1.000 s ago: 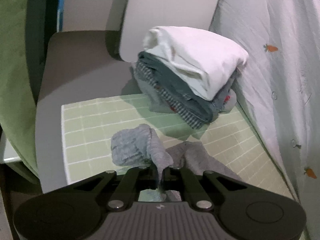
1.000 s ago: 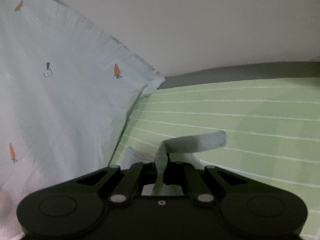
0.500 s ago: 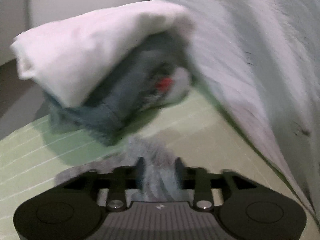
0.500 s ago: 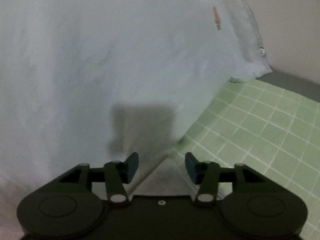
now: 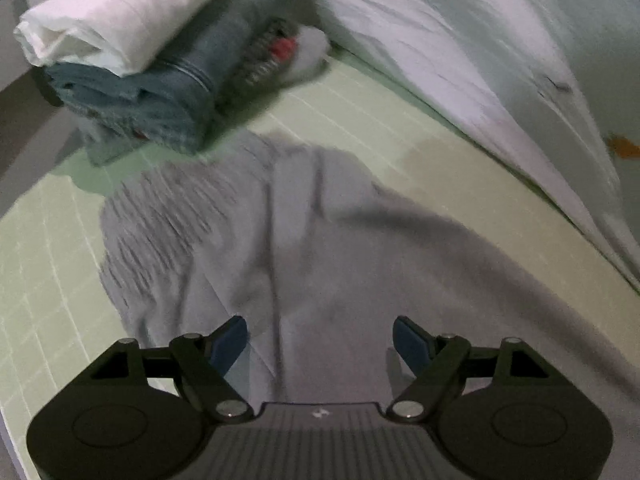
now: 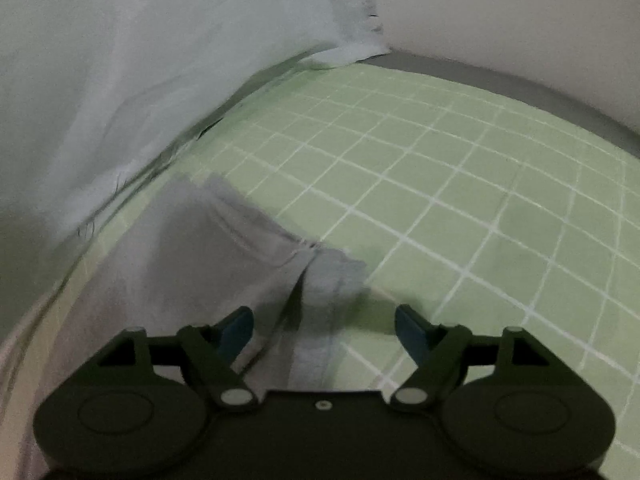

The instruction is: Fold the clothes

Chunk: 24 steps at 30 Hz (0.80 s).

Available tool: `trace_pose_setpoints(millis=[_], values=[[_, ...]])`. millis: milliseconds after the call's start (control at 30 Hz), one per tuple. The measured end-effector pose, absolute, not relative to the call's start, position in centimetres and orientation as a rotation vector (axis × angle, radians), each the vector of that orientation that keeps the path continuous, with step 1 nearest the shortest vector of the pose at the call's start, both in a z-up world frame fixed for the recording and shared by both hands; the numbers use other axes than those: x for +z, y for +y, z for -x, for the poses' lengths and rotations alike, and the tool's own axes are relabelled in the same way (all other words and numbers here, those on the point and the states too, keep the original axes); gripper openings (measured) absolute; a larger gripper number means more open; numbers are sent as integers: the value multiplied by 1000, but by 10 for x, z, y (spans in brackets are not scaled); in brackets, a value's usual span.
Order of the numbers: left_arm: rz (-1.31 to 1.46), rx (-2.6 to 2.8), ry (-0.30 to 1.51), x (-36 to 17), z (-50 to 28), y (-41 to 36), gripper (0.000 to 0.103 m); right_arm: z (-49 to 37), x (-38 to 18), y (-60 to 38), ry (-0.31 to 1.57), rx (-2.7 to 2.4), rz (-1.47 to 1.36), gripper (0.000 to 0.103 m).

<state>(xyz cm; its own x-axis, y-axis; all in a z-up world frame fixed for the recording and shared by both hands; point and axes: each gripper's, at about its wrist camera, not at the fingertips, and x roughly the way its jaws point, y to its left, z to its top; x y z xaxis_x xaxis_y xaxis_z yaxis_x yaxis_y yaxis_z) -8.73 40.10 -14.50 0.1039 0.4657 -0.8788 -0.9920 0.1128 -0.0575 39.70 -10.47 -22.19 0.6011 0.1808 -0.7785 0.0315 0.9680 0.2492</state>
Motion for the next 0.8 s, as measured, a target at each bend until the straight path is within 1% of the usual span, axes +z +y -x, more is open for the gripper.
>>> trace_pose_setpoints(millis=[33, 67, 100, 133, 167, 333, 433, 533, 567, 600, 667, 733, 767, 800], values=[[815, 1251, 842, -147, 84, 395, 81, -395, -223, -99, 917, 100, -209, 73], [808, 1236, 858, -149, 79, 391, 81, -394, -223, -92, 906, 107, -151, 60], [802, 1221, 875, -151, 75, 387, 81, -392, -223, -86, 896, 118, -89, 34], [796, 1216, 894, -154, 72, 384, 81, -394, -225, -83, 888, 121, -37, 21], [792, 1210, 913, -156, 69, 381, 81, -395, -226, -81, 881, 124, 14, 5], [845, 1223, 992, -176, 81, 375, 81, -404, -231, -110, 816, 46, 125, 4], [861, 1223, 1009, -179, 92, 373, 81, -412, -226, -124, 849, -14, 151, 3], [849, 1201, 1004, -172, 95, 364, 81, -408, -220, -134, 862, -3, 55, 10], [844, 1192, 1003, -170, 95, 360, 81, -404, -217, -135, 864, 7, 33, 21], [841, 1183, 1002, -167, 94, 355, 81, -398, -215, -130, 859, 29, 15, 36], [847, 1152, 999, -164, 92, 349, 81, -387, -213, -124, 857, 79, -40, 48], [851, 1097, 991, -161, 87, 339, 81, -377, -213, -117, 865, 122, -98, 55], [836, 1065, 984, -159, 83, 334, 81, -373, -213, -113, 874, 141, -128, 71], [819, 1033, 978, -157, 79, 329, 81, -370, -213, -110, 884, 159, -157, 85]])
